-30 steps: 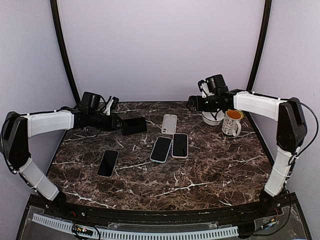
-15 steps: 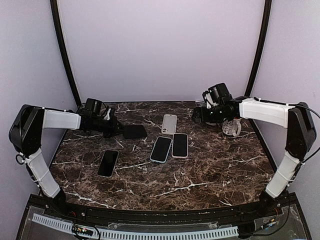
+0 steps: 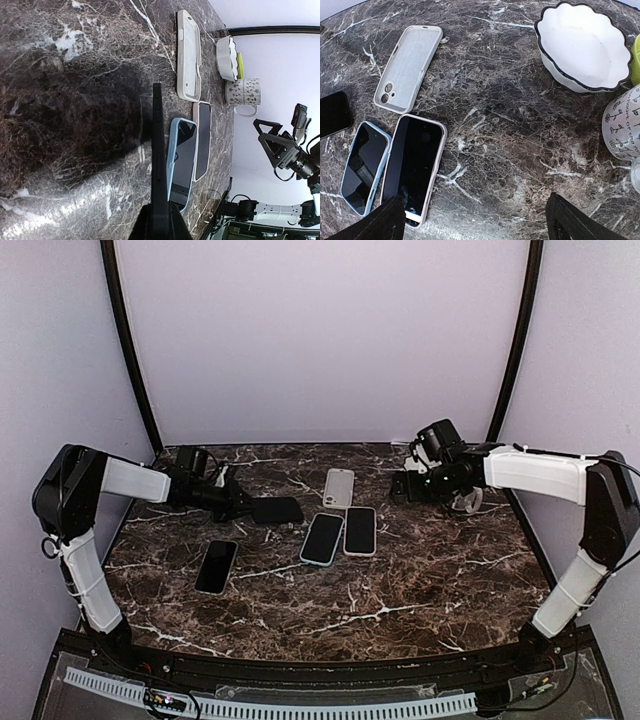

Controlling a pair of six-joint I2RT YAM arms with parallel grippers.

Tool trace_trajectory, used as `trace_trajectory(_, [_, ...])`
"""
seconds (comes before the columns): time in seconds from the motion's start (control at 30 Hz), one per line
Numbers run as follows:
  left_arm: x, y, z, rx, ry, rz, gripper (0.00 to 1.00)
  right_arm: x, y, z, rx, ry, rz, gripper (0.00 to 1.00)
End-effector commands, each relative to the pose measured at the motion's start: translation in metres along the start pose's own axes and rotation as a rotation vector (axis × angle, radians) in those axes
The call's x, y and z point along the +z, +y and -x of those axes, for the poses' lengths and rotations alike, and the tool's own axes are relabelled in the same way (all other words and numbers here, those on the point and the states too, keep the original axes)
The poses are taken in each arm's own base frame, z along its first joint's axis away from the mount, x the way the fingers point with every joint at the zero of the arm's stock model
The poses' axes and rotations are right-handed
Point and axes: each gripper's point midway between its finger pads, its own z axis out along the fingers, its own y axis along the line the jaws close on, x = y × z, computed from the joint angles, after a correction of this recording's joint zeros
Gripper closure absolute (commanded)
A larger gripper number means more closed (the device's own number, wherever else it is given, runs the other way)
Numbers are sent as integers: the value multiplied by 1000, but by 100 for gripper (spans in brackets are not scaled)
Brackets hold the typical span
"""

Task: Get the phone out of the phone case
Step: Place the phone at the center of the board.

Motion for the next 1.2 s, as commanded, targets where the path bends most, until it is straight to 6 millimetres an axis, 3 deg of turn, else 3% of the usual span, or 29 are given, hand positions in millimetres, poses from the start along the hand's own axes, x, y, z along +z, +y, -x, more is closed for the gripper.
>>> trace_trajectory(0.0, [5, 2, 1, -1, 13, -26, 96, -10, 8, -4, 20, -4, 19, 1])
trace_trajectory(0.3, [9, 26, -4, 1, 8, 55, 77, 0, 21, -29, 78, 86, 25, 1])
trace_trajectory(0.83, [1, 57, -14, 45, -25, 191, 54, 27, 80, -86, 75, 294, -2, 1])
trace_trajectory(1.03, [-11, 70, -13, 88, -58, 294, 37, 37, 88, -96, 72, 335, -49, 1])
trace_trajectory(1.17, [-25, 76, -10, 126, -89, 383, 15, 45, 96, -97, 74, 346, -69, 1])
